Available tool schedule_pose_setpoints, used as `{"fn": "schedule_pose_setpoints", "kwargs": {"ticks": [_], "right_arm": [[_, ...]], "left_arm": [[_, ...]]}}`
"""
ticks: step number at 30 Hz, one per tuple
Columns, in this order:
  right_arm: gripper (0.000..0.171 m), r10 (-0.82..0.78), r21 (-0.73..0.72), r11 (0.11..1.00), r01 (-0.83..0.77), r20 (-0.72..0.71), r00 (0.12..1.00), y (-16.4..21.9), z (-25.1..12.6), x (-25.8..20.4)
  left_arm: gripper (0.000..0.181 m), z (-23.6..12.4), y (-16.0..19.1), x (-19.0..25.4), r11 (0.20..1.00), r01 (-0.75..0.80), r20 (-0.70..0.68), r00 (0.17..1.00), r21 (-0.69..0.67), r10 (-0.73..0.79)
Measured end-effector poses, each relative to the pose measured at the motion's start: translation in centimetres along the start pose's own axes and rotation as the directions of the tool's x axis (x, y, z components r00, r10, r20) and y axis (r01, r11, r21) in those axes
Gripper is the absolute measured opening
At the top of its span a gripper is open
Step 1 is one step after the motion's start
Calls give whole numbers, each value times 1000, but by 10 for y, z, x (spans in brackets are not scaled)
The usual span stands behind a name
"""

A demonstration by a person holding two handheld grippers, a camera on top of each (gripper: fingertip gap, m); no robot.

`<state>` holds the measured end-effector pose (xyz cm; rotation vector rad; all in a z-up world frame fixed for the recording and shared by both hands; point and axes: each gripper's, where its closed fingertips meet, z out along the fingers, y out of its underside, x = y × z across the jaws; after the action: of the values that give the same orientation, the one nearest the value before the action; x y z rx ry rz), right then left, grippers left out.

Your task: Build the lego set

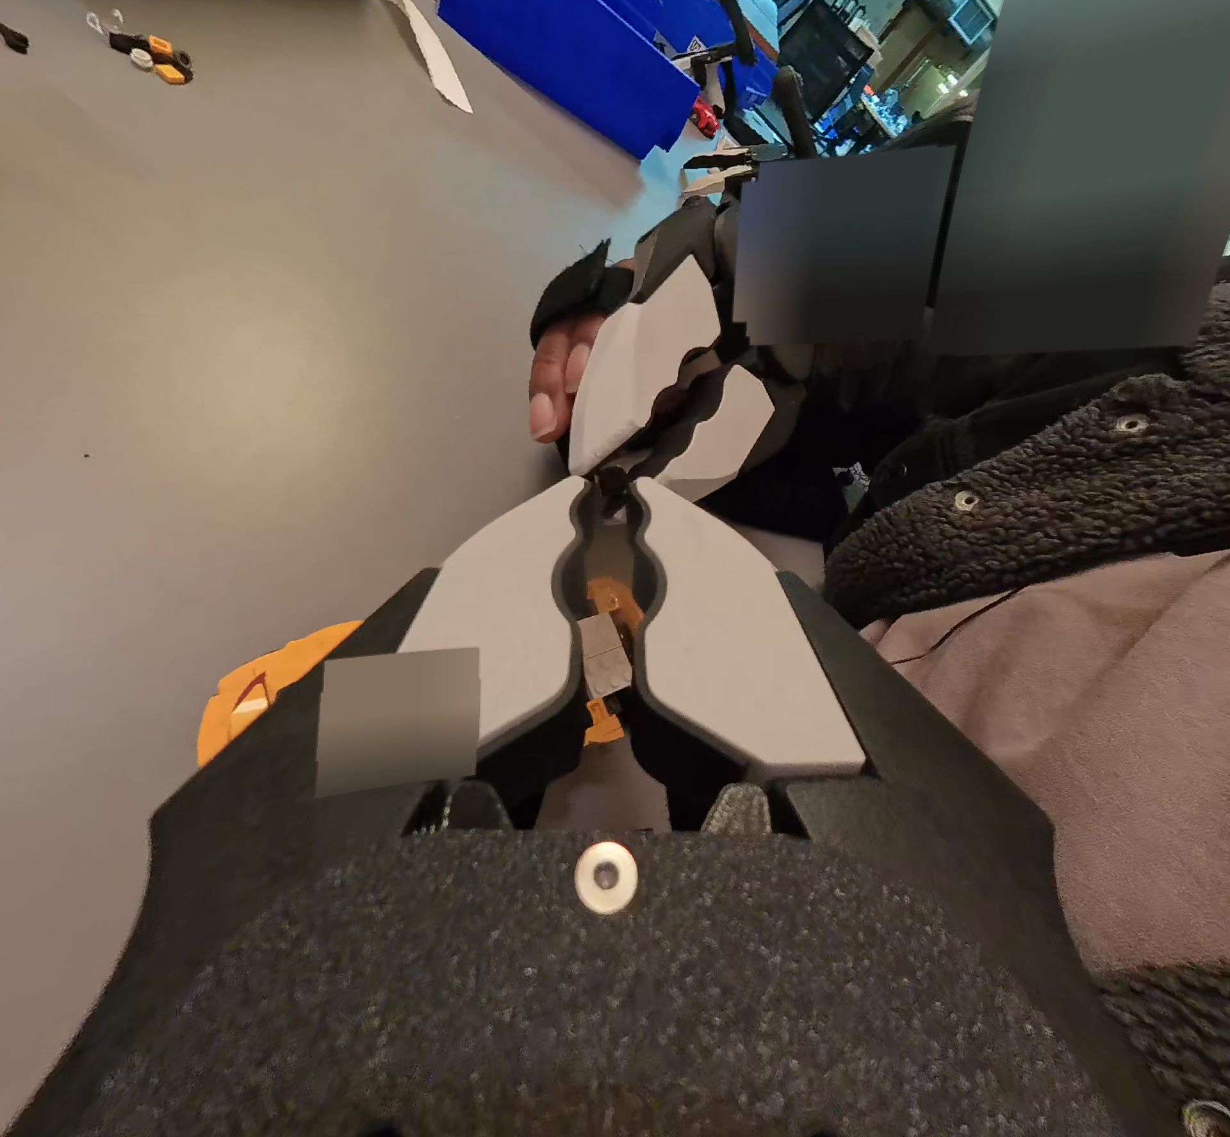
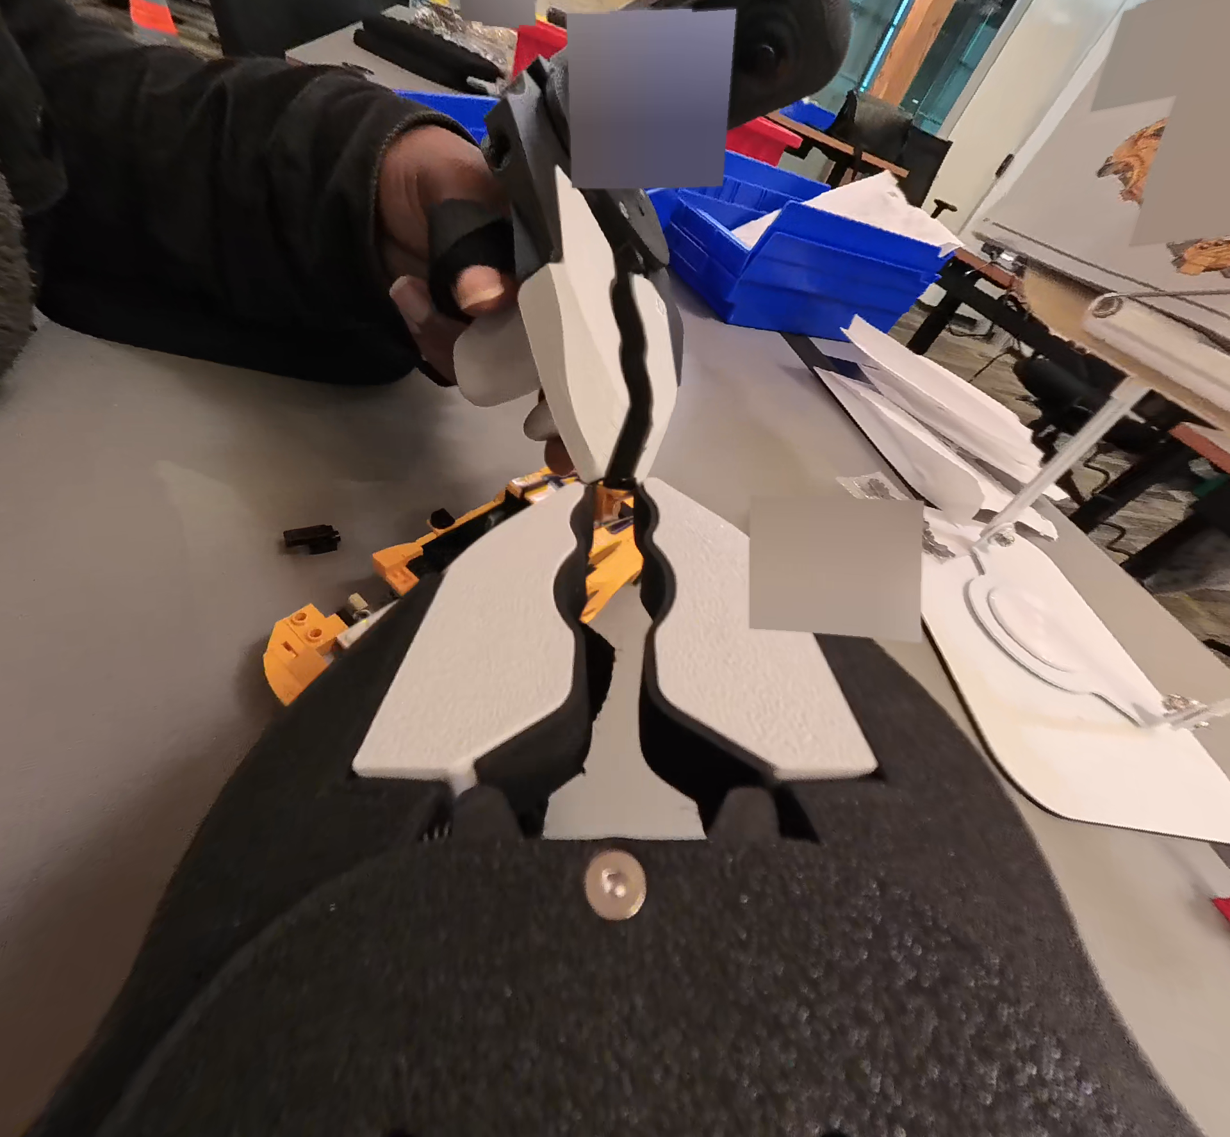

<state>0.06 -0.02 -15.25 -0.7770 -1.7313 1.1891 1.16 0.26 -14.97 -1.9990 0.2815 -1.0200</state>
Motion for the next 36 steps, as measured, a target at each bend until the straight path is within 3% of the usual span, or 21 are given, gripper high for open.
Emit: {"fn": "schedule_pose_setpoints", "kwargs": {"ticks": [5, 13, 19, 28, 36], "right_arm": [[12, 22, -70, 997, -20, 24, 999, 10, 5, -4], [12, 104, -201, 979, -46, 288, 952, 29, 3, -22], [9, 71, -219, 976, 10, 362, 930, 30, 9, -28], [9, 12, -210, 975, 68, 359, 933, 30, 12, -30], [8, -11, -172, 983, 58, 264, 965, 28, 14, -15]], "left_arm": [[7, 1, 9, -7, 998, -13, 46, 999, -59, 16], [6, 1, 32, -12, 943, -195, 108, 967, -268, 231], [7, 0, 42, -14, 913, -230, 113, 953, -338, 282], [7, 0, 45, -15, 916, -208, 97, 962, -343, 255], [9, -7, 30, -21, 953, -164, 136, 970, -255, 203]]}}
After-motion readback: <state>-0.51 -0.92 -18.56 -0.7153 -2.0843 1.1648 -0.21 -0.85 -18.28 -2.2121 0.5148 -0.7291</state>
